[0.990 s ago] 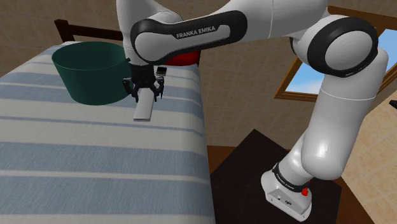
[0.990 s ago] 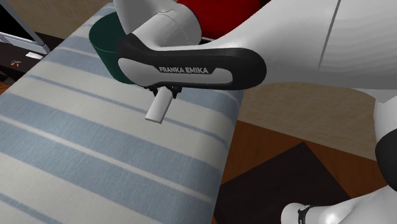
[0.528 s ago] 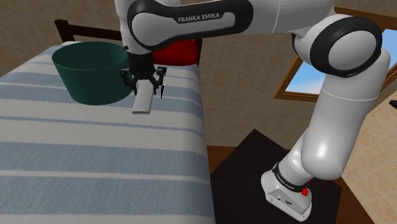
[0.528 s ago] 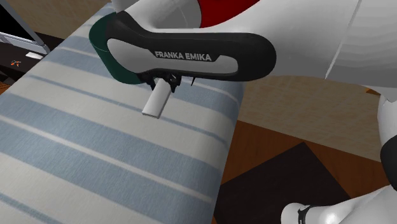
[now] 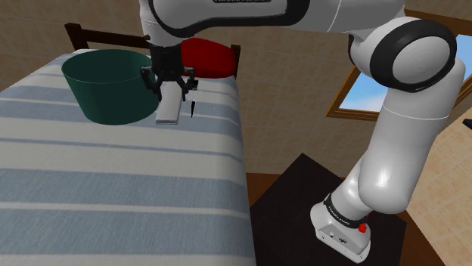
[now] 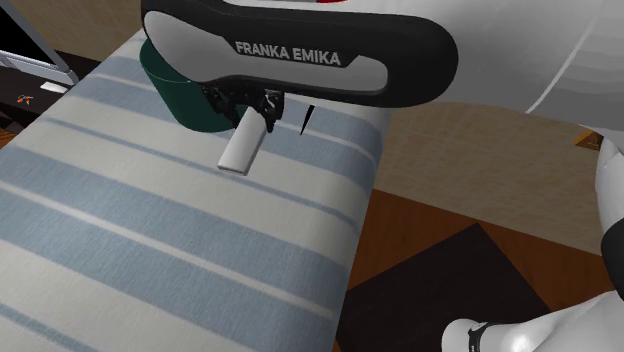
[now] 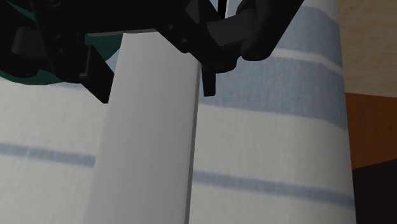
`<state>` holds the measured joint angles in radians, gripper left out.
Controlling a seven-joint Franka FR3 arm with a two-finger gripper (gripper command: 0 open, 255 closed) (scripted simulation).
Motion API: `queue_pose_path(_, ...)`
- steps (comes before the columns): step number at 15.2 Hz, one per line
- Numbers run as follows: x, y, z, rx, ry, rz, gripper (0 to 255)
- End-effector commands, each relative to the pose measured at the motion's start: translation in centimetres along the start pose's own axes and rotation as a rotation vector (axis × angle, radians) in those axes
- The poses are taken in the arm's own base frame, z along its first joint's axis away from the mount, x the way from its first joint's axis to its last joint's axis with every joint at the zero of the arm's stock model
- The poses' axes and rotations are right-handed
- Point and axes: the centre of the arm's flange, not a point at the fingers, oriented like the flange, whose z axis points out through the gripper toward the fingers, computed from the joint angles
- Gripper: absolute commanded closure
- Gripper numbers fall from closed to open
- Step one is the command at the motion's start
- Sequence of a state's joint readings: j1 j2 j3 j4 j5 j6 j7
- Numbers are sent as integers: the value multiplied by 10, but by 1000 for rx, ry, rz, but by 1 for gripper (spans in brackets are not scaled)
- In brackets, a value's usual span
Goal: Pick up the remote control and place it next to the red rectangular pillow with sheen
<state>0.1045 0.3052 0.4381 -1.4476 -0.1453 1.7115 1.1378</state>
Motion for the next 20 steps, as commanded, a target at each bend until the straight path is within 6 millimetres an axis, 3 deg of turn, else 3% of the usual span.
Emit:
queue_pose_path(1, 0, 0, -11, 0, 0, 0, 255)
queue_pose_path(4, 0, 0, -24, 0, 0, 0, 255)
queue_pose_path(20, 181, 108, -21, 0, 0, 0, 255)
